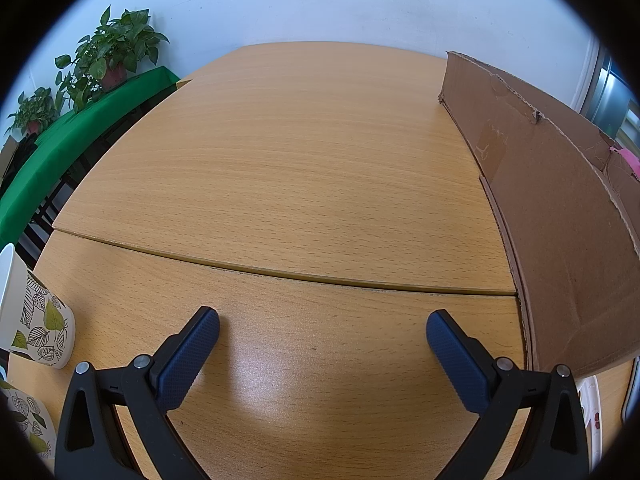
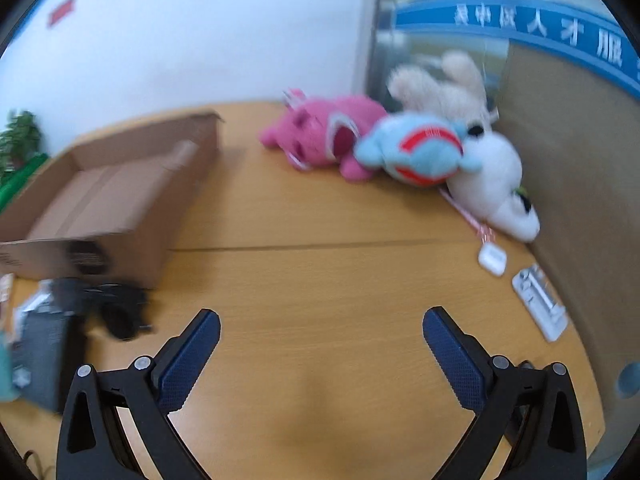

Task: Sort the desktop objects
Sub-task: 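Move both tools toward the pink-and-teal plush pig on the table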

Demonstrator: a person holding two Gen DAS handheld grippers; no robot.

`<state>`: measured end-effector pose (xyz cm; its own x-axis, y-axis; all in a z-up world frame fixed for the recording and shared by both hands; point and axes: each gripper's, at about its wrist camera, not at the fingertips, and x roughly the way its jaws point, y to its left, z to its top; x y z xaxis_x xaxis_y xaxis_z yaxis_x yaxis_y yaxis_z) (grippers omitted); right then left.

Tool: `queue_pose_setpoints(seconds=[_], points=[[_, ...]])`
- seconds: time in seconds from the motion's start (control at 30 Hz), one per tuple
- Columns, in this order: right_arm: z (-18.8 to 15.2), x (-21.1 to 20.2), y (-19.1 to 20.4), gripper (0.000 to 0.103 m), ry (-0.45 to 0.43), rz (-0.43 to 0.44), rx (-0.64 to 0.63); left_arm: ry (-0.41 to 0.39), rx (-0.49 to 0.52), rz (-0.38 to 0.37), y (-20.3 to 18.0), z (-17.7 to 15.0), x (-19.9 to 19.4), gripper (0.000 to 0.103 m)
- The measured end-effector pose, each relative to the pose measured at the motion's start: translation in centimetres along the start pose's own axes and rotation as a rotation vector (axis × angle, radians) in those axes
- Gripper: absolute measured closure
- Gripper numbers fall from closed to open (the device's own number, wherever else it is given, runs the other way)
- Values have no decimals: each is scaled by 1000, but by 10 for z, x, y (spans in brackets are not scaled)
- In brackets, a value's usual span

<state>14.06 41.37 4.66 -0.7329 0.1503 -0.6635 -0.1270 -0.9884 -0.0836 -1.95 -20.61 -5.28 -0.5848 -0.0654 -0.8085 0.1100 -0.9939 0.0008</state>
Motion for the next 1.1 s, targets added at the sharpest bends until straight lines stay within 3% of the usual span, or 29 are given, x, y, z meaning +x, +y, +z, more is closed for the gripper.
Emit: queue_pose_setpoints(seconds=[0.13, 0.3, 0.37, 0.5, 0.63, 0.77, 0.93, 1.07, 1.1], points=[[5, -75, 32, 0, -156, 76, -107, -1, -7, 4, 0, 0, 0, 0], [7, -114, 77, 0, -224, 254, -147, 38, -37, 24, -3, -6, -8, 0], [11, -116, 101, 0, -221, 348, -171, 19, -53, -7, -2, -14, -31, 0], [13, -113, 148, 0, -221, 423, -271, -94, -6, -82, -17, -37, -112, 0], [8, -107, 191, 0, -187, 588, -272, -167, 102, -198, -48, -72, -196, 0], [0, -87, 230, 0, -104, 724, -275, -134, 161, -389, -82, -118, -239, 0], [-28, -59, 265, 0, 38, 862, -281, -19, 168, -481, -112, -158, -227, 0], [-61, -60, 305, 0, 149, 934, -397, 77, 88, -569, -109, -179, -201, 1], [-69, -68, 311, 0, 137, 922, -443, 87, 77, -577, -108, -183, -198, 1]])
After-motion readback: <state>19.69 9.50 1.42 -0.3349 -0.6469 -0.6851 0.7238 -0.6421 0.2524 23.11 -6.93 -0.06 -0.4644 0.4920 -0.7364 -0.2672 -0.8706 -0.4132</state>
